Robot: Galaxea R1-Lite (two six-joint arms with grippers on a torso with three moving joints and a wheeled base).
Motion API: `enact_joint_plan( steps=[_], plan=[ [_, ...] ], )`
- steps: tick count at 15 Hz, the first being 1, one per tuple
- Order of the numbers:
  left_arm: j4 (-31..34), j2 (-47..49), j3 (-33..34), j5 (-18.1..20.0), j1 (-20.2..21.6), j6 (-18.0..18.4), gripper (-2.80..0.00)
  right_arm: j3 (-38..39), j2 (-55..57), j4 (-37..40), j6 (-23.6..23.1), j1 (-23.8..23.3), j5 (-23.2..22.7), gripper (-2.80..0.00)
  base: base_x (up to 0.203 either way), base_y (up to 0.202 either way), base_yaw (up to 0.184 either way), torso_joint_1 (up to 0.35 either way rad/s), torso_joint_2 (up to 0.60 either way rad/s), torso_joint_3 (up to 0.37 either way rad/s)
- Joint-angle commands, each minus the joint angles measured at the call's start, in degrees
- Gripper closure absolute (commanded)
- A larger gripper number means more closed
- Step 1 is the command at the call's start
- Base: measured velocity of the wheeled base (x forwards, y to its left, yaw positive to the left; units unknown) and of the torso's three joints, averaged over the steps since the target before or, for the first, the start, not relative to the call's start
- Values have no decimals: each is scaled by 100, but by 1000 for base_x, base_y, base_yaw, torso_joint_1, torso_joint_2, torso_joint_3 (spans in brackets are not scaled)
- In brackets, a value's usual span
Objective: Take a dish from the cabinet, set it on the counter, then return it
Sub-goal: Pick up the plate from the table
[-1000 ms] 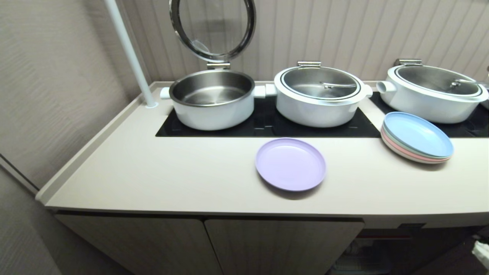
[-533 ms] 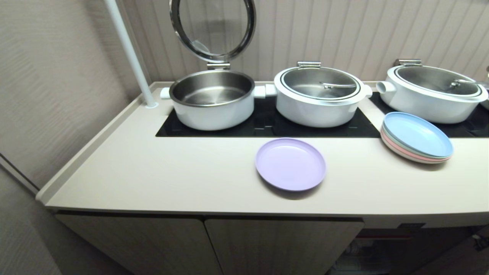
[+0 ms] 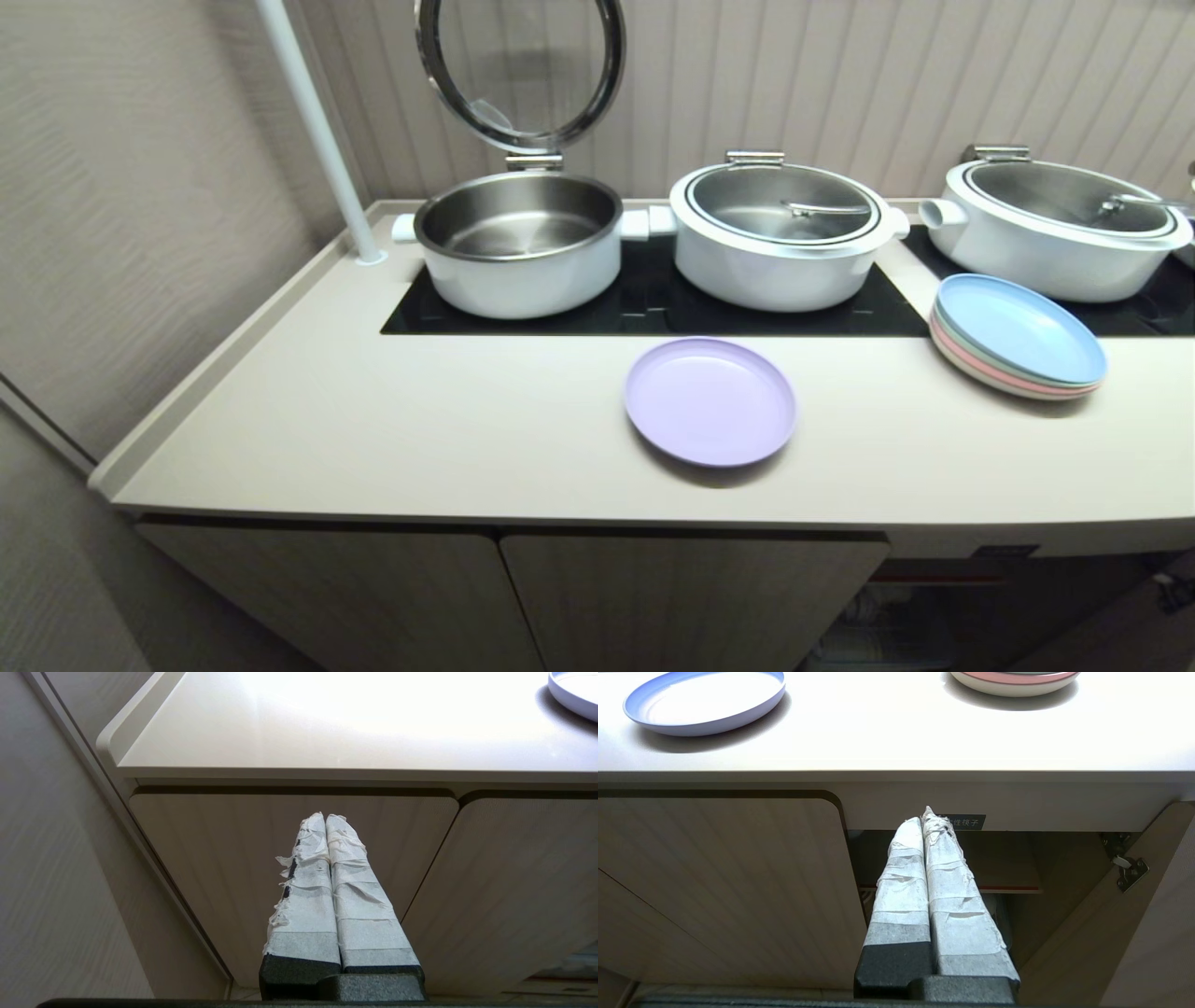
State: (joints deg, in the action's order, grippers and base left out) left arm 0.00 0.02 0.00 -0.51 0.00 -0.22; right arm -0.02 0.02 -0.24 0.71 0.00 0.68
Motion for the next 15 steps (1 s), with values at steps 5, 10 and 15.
enact_joint_plan(
  steps=[5, 10, 15],
  plan=[
    [0, -2, 0, -2, 0, -4, 0, -3, -2, -3, 3, 0, 2, 0, 0, 0, 0, 0, 0, 0],
    [0, -2, 0, -2, 0, -4, 0, -5, -2, -3, 5, 0, 2, 0, 0, 0, 0, 0, 0, 0],
    [0, -2, 0, -2, 0, -4, 0, -6, -2, -3, 8, 0, 2, 0, 0, 0, 0, 0, 0, 0]
  ],
)
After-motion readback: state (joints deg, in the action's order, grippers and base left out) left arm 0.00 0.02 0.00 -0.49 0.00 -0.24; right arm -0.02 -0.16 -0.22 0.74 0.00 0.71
